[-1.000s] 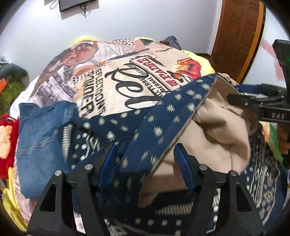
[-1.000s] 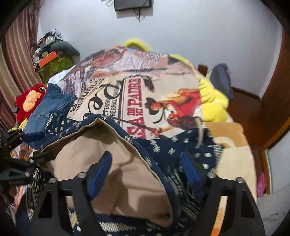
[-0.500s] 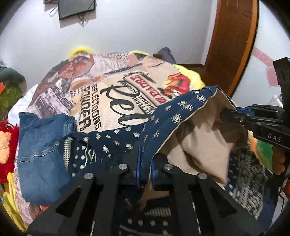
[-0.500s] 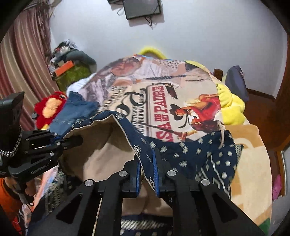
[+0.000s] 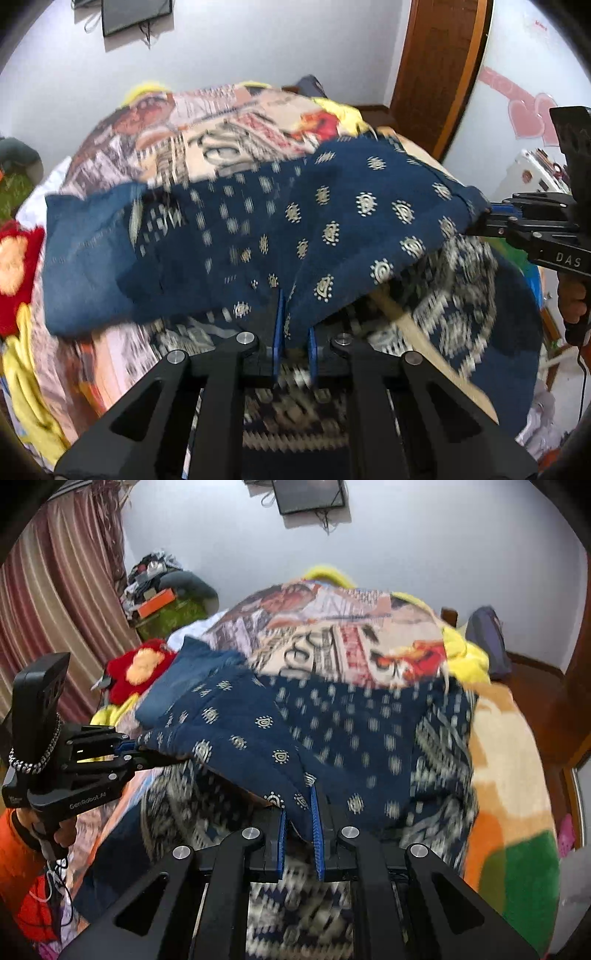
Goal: Fold large clothes
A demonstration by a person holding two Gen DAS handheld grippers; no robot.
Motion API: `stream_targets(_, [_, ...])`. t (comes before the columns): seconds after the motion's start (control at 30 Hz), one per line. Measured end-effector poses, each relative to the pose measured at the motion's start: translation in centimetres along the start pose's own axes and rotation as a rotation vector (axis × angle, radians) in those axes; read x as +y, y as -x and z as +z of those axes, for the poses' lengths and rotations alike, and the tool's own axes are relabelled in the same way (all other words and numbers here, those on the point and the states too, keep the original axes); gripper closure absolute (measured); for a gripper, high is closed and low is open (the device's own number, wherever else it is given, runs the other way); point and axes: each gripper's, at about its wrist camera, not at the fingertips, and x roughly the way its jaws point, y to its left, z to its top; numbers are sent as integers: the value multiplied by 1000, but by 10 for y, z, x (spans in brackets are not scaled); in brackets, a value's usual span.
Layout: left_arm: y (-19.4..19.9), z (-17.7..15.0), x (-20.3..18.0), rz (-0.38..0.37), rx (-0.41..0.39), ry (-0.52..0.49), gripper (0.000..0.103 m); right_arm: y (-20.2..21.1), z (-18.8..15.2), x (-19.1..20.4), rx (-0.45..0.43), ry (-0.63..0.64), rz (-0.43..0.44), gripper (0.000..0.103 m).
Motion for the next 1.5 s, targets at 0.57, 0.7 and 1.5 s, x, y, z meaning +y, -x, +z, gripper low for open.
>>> stream_targets(0.57, [28,-59,15,93,43,47,57,26,-72,-10,142,-42,-43,93])
stream_targets(0.7, [33,-29,25,112,-26,75,47,35,-54,-23,94,-80,-49,93])
stream_targets(1.5, [-56,-32,31,133,90,101,26,-15,-62,-79,140,-133,-257,7])
